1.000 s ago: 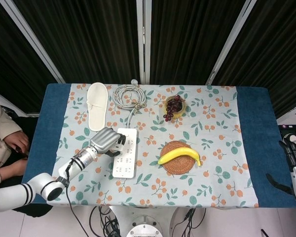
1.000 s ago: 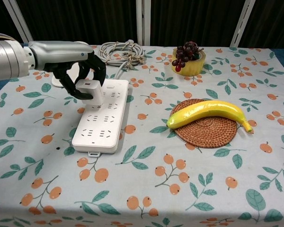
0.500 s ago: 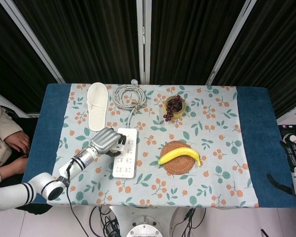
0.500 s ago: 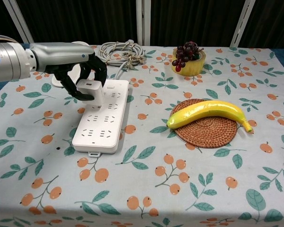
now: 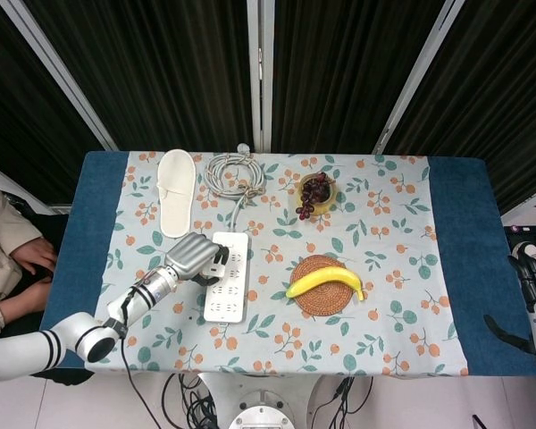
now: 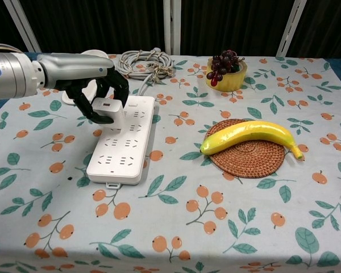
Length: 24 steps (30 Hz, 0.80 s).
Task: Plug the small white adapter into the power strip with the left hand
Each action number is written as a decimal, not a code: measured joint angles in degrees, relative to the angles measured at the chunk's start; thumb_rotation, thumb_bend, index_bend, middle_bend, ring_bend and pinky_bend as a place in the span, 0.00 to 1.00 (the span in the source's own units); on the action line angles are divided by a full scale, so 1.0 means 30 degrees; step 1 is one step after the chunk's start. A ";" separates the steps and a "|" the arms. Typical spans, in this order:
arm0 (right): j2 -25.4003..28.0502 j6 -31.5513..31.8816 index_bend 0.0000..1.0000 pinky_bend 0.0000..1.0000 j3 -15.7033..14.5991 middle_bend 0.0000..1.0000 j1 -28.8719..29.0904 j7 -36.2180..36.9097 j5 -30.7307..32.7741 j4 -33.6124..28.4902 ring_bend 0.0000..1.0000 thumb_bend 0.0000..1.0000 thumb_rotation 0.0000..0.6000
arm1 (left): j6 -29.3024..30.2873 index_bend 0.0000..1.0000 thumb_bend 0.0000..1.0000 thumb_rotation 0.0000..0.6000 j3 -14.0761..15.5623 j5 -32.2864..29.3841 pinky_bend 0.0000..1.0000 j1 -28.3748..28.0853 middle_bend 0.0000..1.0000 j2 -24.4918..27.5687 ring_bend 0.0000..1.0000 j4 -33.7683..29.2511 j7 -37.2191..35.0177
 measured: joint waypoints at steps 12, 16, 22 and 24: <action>-0.0006 0.0002 0.00 0.00 0.0005 0.00 -0.0030 -0.0001 0.0012 0.0020 0.00 0.13 1.00 | -0.0394 0.67 0.32 1.00 -0.0093 -0.0404 0.45 -0.0163 0.81 -0.0128 0.63 0.0478 -0.0781; 0.0001 0.0011 0.00 0.00 0.0003 0.00 -0.0052 -0.0016 0.0029 0.0007 0.00 0.13 1.00 | -0.0546 0.67 0.32 1.00 -0.0097 -0.0521 0.45 -0.0193 0.81 -0.0251 0.63 0.0807 -0.1089; -0.0032 0.0005 0.00 0.00 0.0013 0.00 -0.0055 -0.0033 0.0033 0.0020 0.00 0.13 1.00 | -0.0665 0.67 0.32 1.00 -0.0033 -0.0474 0.46 -0.0229 0.82 -0.0472 0.64 0.1088 -0.1348; -0.0032 0.0011 0.00 0.00 0.0010 0.00 -0.0067 -0.0040 0.0038 0.0027 0.00 0.13 1.00 | -0.0686 0.68 0.33 1.00 -0.0019 -0.0444 0.46 -0.0258 0.82 -0.0570 0.64 0.1204 -0.1371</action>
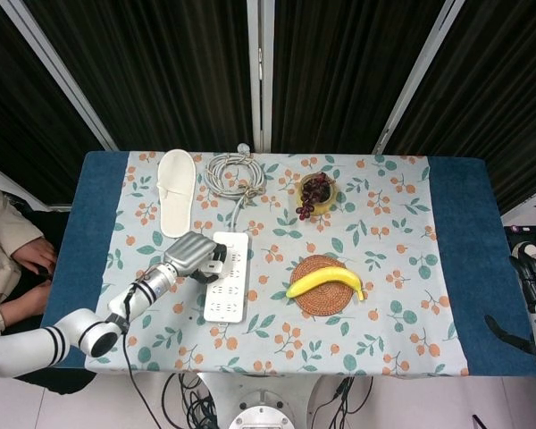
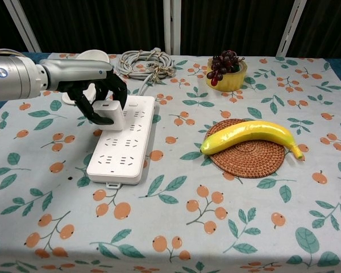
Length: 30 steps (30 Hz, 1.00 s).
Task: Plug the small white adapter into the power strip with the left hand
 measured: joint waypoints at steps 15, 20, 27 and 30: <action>-0.0005 0.0120 0.00 0.00 0.0011 0.00 -0.0108 0.0055 0.0034 0.0070 0.00 0.13 1.00 | -0.0085 0.69 0.33 1.00 0.0177 -0.0050 0.46 -0.0127 0.84 -0.0398 0.66 0.0417 0.0360; -0.0004 0.0158 0.00 0.00 -0.0006 0.00 -0.0154 0.0101 0.0025 0.0100 0.00 0.13 1.00 | 0.0351 0.46 0.31 1.00 0.0168 0.0124 0.43 0.0013 0.62 -0.0278 0.51 0.0217 0.0316; -0.0027 0.0276 0.00 0.00 -0.0021 0.00 -0.0213 0.0187 -0.0054 0.0142 0.00 0.13 1.00 | 0.1041 0.16 0.15 1.00 0.0128 0.0384 0.20 0.0311 0.24 0.0135 0.14 -0.0444 0.0168; -0.0017 0.0320 0.00 0.00 -0.0028 0.00 -0.0247 0.0250 -0.0067 0.0165 0.00 0.13 1.00 | 0.1530 0.13 0.14 1.00 0.0099 0.0476 0.18 0.0533 0.21 0.0179 0.12 -0.0610 0.0145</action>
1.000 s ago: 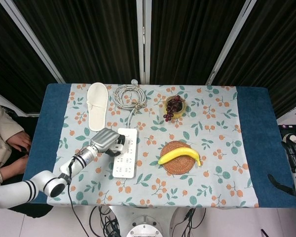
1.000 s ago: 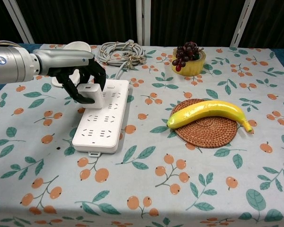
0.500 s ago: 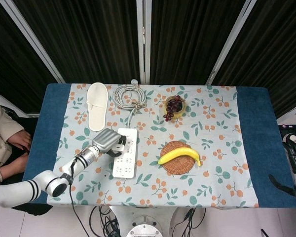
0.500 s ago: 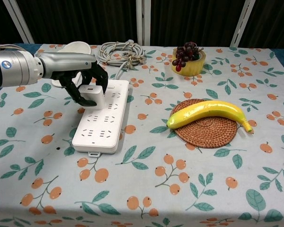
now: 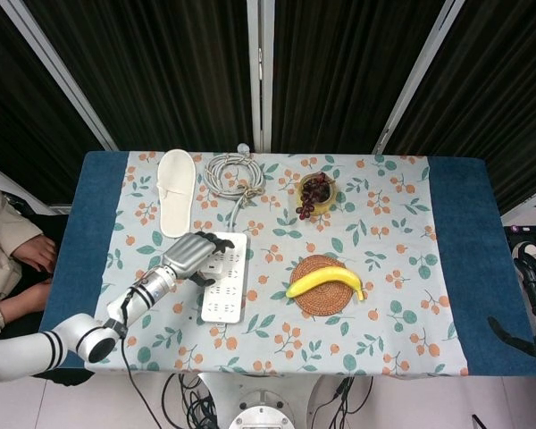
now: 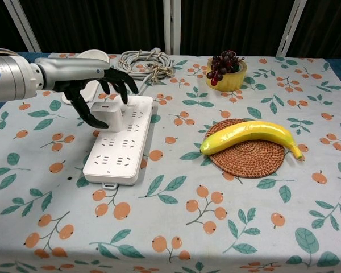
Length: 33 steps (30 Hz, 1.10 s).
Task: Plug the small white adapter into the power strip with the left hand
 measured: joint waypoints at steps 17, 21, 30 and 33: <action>0.0406 -0.1204 0.00 0.00 -0.0068 0.00 0.0599 0.1093 -0.0088 0.0452 0.00 0.13 1.00 | 0.8652 0.15 0.12 1.00 -0.0225 -0.0299 0.10 0.5274 0.21 0.3238 0.11 -0.1957 -0.0004; 0.0397 -0.1642 0.00 0.00 -0.0088 0.02 0.0949 0.1086 -0.0140 0.0495 0.00 0.14 1.00 | 1.1891 0.15 0.12 1.00 0.0027 -0.0617 0.06 0.7940 0.21 0.3956 0.11 -0.1782 0.0410; -0.0094 -0.1542 0.00 0.00 -0.0211 0.02 0.1009 -0.0037 -0.0433 0.0438 0.00 0.13 1.00 | 1.5443 0.15 0.12 1.00 0.2274 0.0263 0.01 1.2681 0.20 0.5339 0.07 -0.2045 0.0689; -0.0381 -0.1360 0.00 0.00 -0.0258 0.01 0.0859 -0.0689 -0.0368 0.0396 0.00 0.13 1.00 | 1.5941 0.15 0.12 1.00 0.2722 0.0850 0.00 1.3476 0.17 0.5371 0.05 -0.2480 0.1199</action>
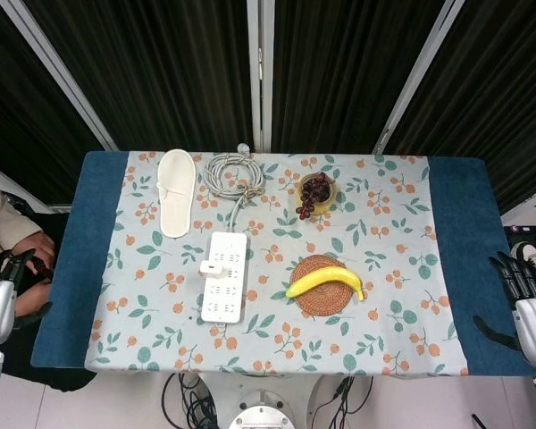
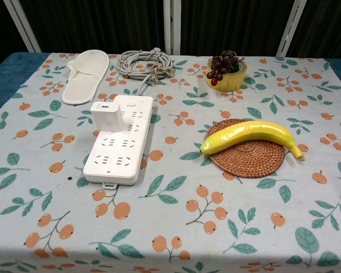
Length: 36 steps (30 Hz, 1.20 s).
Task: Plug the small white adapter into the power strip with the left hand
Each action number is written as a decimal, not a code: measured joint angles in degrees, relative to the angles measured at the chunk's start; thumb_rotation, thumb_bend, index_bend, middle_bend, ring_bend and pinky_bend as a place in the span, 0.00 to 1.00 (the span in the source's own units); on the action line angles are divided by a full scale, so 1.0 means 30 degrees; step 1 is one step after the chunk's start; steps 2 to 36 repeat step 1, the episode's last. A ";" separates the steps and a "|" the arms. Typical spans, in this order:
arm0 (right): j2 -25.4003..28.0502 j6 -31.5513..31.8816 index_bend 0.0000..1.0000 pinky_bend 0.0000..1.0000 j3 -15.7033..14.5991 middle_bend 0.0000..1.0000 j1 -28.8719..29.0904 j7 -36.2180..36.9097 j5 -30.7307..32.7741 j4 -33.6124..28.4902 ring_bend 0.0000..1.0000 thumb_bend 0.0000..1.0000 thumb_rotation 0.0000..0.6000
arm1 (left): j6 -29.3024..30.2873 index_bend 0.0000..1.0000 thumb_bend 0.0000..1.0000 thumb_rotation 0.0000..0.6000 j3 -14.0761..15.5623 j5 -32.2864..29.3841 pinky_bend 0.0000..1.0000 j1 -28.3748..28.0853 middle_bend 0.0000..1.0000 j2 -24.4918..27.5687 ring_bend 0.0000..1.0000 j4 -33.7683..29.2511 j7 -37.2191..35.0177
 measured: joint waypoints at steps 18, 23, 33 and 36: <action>-0.0059 0.0041 0.00 0.00 -0.0015 0.01 -0.0045 -0.0194 0.0029 -0.0020 0.00 0.13 1.00 | 0.0130 0.15 0.12 1.00 0.0163 0.0148 0.00 0.0262 0.15 -0.0021 0.03 -0.0202 0.0161; -0.0059 0.0041 0.00 0.00 -0.0015 0.01 -0.0045 -0.0194 0.0029 -0.0020 0.00 0.13 1.00 | 0.0130 0.15 0.12 1.00 0.0163 0.0148 0.00 0.0262 0.15 -0.0021 0.03 -0.0202 0.0161; -0.0059 0.0041 0.00 0.00 -0.0015 0.01 -0.0045 -0.0194 0.0029 -0.0020 0.00 0.13 1.00 | 0.0130 0.15 0.12 1.00 0.0163 0.0148 0.00 0.0262 0.15 -0.0021 0.03 -0.0202 0.0161; -0.0059 0.0041 0.00 0.00 -0.0015 0.01 -0.0045 -0.0194 0.0029 -0.0020 0.00 0.13 1.00 | 0.0130 0.15 0.12 1.00 0.0163 0.0148 0.00 0.0262 0.15 -0.0021 0.03 -0.0202 0.0161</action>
